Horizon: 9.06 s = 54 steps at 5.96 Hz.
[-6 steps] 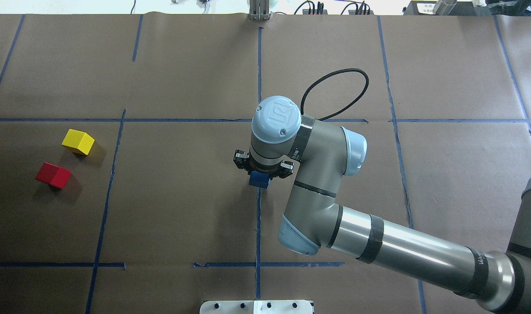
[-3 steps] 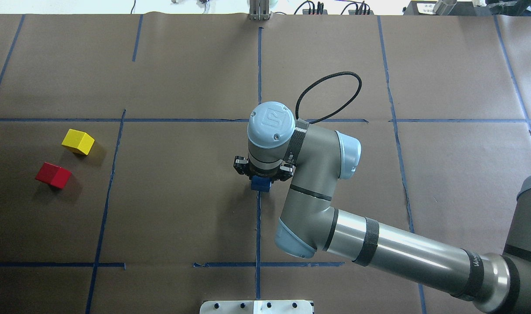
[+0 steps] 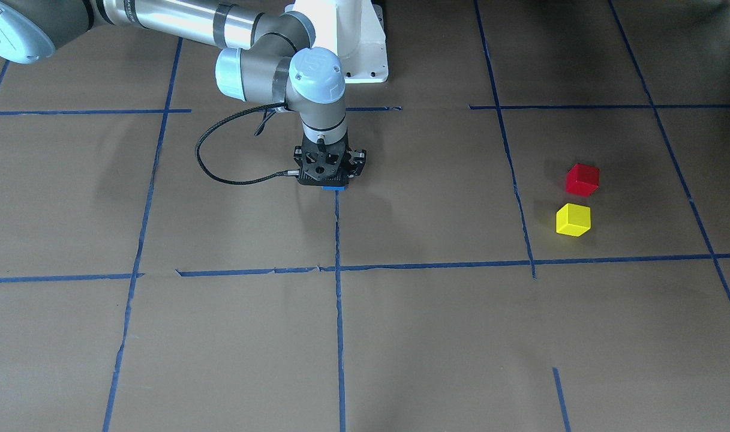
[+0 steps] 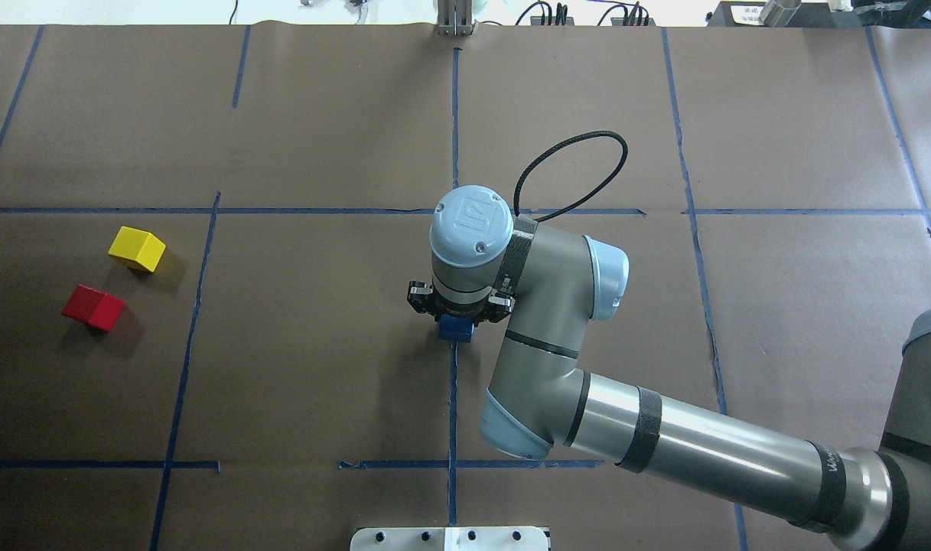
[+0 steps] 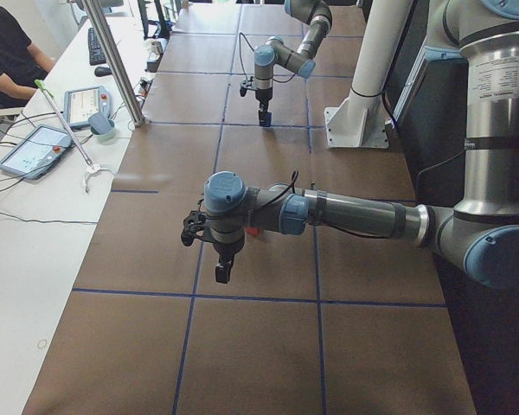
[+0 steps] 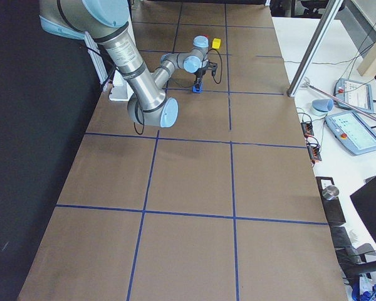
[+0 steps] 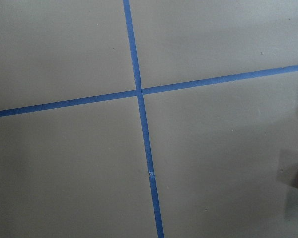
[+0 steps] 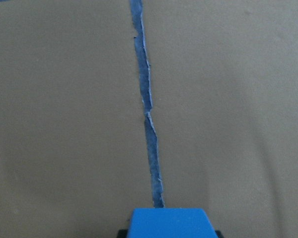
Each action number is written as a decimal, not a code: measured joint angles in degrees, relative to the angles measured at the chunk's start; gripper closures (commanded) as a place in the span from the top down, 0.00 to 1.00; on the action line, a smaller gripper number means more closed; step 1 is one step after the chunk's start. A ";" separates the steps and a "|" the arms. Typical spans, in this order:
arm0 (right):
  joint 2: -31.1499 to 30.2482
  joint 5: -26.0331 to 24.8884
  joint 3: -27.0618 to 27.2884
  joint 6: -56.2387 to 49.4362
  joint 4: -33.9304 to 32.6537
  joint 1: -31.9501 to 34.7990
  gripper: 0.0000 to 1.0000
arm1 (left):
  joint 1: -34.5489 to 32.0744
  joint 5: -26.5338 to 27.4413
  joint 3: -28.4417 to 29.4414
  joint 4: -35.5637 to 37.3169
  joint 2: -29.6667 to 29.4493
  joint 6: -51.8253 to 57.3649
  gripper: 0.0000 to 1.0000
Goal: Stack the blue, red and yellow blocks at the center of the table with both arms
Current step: 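Carry the blue cube to the table center and lower it, then open the right gripper and lift away while the left gripper reaches the red cube, then grasp the red cube with the left gripper and lift it, then carry the red cube over the blue cube and lower it on top, then open the left gripper and lift off the red cube, then move the left gripper to the yellow cube and grasp it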
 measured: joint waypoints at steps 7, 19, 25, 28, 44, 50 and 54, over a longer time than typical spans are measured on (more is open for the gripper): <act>0.61 -1.54 -0.21 -1.68 -0.09 -0.84 1.00 | 0.42 0.00 -0.07 -0.28 0.16 -0.21 1.00; -16.09 1.68 28.22 -5.07 -8.13 7.11 1.00 | 38.75 12.23 1.60 -22.52 -3.54 -33.08 0.79; -24.75 2.63 34.08 -10.29 -8.17 9.90 1.00 | 39.75 15.98 -4.12 -18.21 -8.42 -40.88 0.00; -31.61 5.06 36.44 -18.39 -8.05 14.61 1.00 | 50.14 15.93 -10.16 5.95 -29.13 -59.46 0.00; -38.06 6.68 36.32 -29.48 -8.00 19.98 1.00 | 60.64 26.19 18.37 7.09 -59.07 -63.73 0.42; -37.71 6.71 36.29 -29.48 -7.99 19.90 1.00 | 60.80 27.84 16.95 7.26 -58.65 -63.89 1.00; -38.04 8.70 36.38 -29.60 -7.99 21.13 1.00 | 54.61 27.11 -4.08 9.27 -41.89 -55.94 1.00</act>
